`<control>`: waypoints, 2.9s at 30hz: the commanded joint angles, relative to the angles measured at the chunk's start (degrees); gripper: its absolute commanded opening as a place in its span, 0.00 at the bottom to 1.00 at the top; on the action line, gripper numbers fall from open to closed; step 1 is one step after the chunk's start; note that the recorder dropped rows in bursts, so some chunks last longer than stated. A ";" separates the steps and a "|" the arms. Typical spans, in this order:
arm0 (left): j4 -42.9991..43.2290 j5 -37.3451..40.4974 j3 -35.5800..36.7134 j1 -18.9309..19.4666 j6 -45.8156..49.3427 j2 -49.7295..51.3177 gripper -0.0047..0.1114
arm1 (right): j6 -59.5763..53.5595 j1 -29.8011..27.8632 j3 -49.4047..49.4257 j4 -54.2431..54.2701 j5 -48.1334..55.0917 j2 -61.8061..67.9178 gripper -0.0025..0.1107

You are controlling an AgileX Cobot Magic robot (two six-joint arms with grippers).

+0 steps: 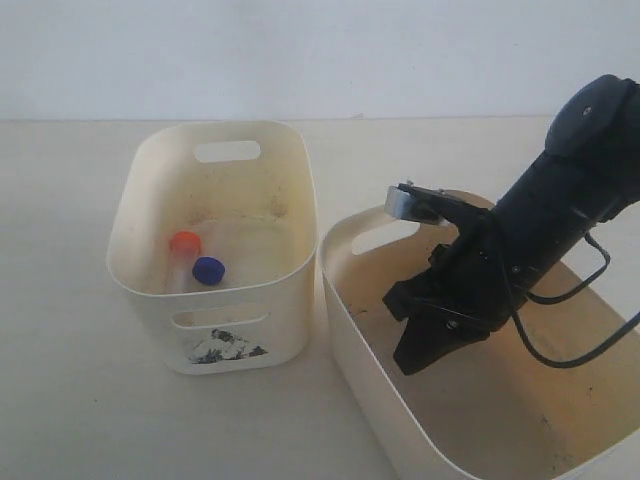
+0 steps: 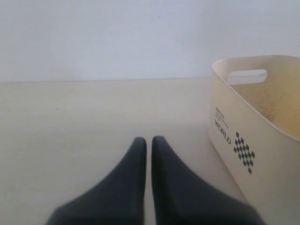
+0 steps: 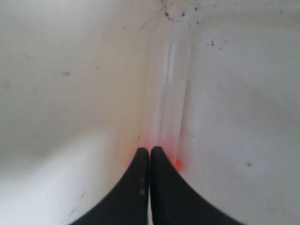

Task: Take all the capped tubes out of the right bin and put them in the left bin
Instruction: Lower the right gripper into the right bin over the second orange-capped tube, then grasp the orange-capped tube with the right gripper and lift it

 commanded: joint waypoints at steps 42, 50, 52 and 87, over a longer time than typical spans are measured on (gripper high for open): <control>0.10 -0.29 -0.16 0.06 -0.48 -0.19 0.08 | 10.06 5.66 0.16 -10.36 -5.82 0.13 0.03; 0.10 -0.29 -0.16 0.06 -0.48 -0.19 0.08 | 8.34 5.66 0.16 -10.22 -3.78 0.13 0.52; 0.10 -0.29 -0.16 0.06 -0.48 -0.19 0.08 | 8.34 5.66 0.16 -10.22 -5.02 0.13 0.61; 0.10 -0.29 -0.16 0.06 -0.48 -0.19 0.08 | 16.65 10.29 -0.36 -13.41 -19.47 12.03 0.02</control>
